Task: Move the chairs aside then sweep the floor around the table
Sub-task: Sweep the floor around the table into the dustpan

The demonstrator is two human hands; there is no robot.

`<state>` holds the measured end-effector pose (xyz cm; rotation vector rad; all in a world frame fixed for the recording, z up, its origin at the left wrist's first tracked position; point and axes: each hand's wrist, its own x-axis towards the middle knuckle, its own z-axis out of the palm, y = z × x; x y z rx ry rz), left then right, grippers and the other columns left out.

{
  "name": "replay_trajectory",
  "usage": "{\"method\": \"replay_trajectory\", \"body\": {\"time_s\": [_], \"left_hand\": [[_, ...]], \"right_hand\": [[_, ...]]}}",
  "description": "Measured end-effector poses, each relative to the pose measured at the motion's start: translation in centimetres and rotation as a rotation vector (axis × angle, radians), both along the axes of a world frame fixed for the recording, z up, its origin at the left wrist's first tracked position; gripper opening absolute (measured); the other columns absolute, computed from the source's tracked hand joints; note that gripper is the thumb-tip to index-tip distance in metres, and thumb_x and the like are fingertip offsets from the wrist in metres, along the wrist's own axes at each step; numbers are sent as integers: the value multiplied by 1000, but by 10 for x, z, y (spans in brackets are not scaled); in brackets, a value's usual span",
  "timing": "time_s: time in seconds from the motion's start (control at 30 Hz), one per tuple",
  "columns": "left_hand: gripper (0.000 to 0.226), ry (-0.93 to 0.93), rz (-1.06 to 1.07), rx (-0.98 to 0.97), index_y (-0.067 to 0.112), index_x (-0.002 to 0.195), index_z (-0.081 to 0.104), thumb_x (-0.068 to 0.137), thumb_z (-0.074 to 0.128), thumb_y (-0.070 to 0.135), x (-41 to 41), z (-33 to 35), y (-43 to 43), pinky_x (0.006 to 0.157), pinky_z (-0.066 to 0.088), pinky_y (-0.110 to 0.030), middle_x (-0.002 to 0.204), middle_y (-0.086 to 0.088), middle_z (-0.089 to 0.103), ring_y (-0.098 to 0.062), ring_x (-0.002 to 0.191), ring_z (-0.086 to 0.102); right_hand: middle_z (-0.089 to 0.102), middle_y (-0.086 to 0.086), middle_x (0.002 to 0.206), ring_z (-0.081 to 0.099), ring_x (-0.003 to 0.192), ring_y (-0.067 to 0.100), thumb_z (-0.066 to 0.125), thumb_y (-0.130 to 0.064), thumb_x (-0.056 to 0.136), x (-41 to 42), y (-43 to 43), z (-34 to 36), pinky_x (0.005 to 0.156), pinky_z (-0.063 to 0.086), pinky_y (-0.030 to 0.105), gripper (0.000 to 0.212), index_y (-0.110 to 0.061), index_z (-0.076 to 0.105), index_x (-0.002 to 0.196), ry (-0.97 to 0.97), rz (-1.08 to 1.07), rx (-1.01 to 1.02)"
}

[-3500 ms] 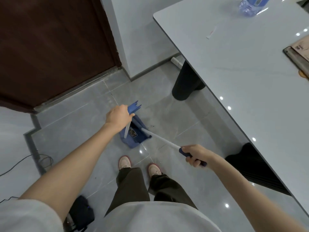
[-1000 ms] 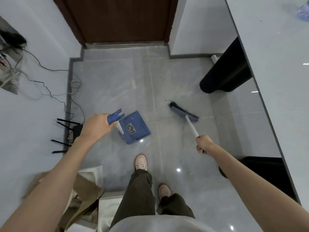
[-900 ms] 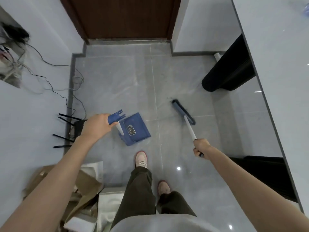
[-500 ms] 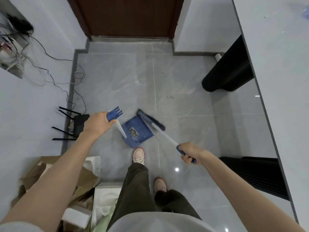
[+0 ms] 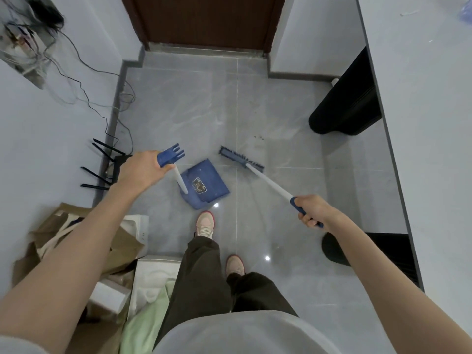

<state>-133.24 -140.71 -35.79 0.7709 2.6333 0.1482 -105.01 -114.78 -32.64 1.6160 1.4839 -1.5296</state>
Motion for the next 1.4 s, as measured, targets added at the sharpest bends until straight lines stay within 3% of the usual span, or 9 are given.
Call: {"method": "replay_trajectory", "body": {"time_s": [0.27, 0.37, 0.57, 0.73, 0.8, 0.9, 1.0, 1.2, 1.4], "left_hand": [[48, 6, 9, -40, 8, 103, 64, 84, 60, 53, 44, 2, -35, 69, 54, -40, 92, -18, 69, -37, 86, 65], [46, -15, -5, -70, 8, 103, 65, 85, 61, 50, 62, -2, -44, 72, 52, -40, 96, -19, 69, -38, 91, 65], [46, -81, 78, -66, 1, 101, 64, 87, 62, 44, 81, -13, -56, 74, 51, -38, 99, -22, 69, -38, 93, 65], [41, -96, 89, -48, 0, 104, 65, 88, 63, 38, 96, -10, -60, 77, 50, -37, 102, -22, 69, -38, 97, 64], [39, -98, 92, -32, 2, 106, 65, 89, 63, 36, 100, -7, -61, 77, 50, -36, 103, -21, 69, -37, 98, 64], [36, -113, 129, 12, 1, 104, 65, 89, 62, 33, 103, -6, -71, 73, 48, -34, 102, -22, 69, -37, 96, 64], [35, -109, 137, 27, 2, 100, 66, 90, 61, 35, 113, -6, -87, 66, 43, -31, 96, -21, 70, -37, 91, 65], [37, -128, 153, 54, 13, 115, 63, 93, 53, 41, 135, -14, -134, 65, 43, -30, 95, -16, 70, -33, 86, 65], [38, -17, 132, 79, 21, 133, 52, 97, 49, 33, 150, 4, -167, 72, 50, -37, 102, -18, 68, -36, 92, 65]], "right_hand": [[25, 0, 43, 16, 17, 8, 26, 2, 92, 38, 7, -30, 29, 14, 4, 31, -14, 29, 65, -59, -191, 65], [22, 2, 58, 17, 17, 8, 24, 3, 92, 49, -4, -49, 30, 15, 5, 28, -11, 31, 69, -106, -209, 64], [34, 8, 51, 27, 20, 12, 25, -1, 94, 65, -67, -64, 32, 19, 8, 20, 6, 43, 99, -184, 114, 26], [28, 4, 53, 21, 28, 10, 32, -9, 94, 78, -123, -36, 38, 15, 15, 21, -11, 35, 73, -146, 233, -181], [26, 2, 55, 19, 30, 8, 38, -13, 95, 84, -128, -25, 34, 14, 15, 26, -14, 33, 69, -137, 141, -271], [28, 0, 58, 21, 29, 3, 42, -22, 100, 93, -128, -1, 26, 16, 13, 15, -11, 43, 89, -123, -32, -334], [30, 0, 58, 23, 30, 3, 43, -23, 100, 97, -132, 16, 25, 19, 13, 14, -10, 47, 96, -88, -26, -295], [26, 1, 51, 16, 31, 7, 36, -7, 90, 63, -148, 14, 31, 13, 11, 32, -18, 29, 61, -16, 94, -75], [29, 4, 60, 20, 21, 7, 32, -3, 94, 7, -150, -23, 32, 16, 7, 26, -11, 37, 70, 48, 162, 50]]}}
